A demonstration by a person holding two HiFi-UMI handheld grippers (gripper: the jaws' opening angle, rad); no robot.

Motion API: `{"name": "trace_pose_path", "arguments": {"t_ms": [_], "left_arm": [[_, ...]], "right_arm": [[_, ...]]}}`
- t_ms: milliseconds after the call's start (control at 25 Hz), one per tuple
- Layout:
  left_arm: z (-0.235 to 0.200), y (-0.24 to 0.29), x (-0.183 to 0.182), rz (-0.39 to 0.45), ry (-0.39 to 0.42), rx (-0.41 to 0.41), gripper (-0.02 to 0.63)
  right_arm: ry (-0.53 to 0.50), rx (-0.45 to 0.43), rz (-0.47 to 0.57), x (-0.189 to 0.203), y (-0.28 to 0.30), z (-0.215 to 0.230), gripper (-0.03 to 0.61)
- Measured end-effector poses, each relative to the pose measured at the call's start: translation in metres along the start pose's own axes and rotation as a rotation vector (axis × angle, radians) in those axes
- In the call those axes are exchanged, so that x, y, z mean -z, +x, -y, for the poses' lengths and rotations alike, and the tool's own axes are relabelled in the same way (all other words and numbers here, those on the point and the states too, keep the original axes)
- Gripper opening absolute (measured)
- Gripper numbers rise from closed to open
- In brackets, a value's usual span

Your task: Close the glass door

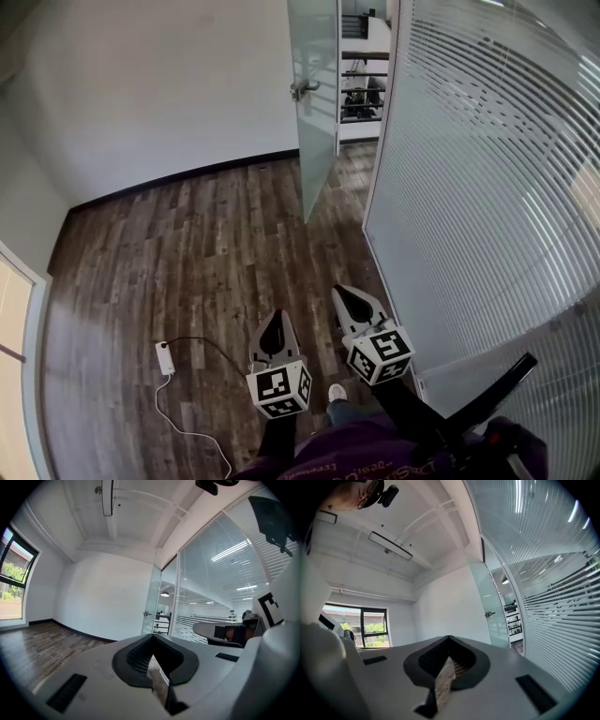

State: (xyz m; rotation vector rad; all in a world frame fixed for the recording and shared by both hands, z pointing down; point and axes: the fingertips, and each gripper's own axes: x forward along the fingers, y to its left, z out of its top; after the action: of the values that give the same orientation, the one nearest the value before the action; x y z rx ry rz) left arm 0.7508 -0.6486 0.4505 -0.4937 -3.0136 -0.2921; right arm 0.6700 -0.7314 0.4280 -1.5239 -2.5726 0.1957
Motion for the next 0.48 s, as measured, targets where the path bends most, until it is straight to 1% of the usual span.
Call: {"name": "trace_pose_path", "arguments": {"t_ms": [160,320,480], "left_arm": [[0.0,0.035,-0.007,-0.007,0.004,-0.022,0.002],[0.008,0.064,0.0,-0.007,-0.001,-0.043,0.002],[-0.001,0.072,0.001,-0.011,0.0,-0.051,0.002]], "right_arm": [[-0.002,-0.02,-0.004,-0.012,0.027,0.023,-0.003],[-0.015,-0.04,-0.013,-0.009,0.044,0.048,-0.003],[-0.013,-0.049,-0.018,-0.006,0.06,0.048,-0.003]]}}
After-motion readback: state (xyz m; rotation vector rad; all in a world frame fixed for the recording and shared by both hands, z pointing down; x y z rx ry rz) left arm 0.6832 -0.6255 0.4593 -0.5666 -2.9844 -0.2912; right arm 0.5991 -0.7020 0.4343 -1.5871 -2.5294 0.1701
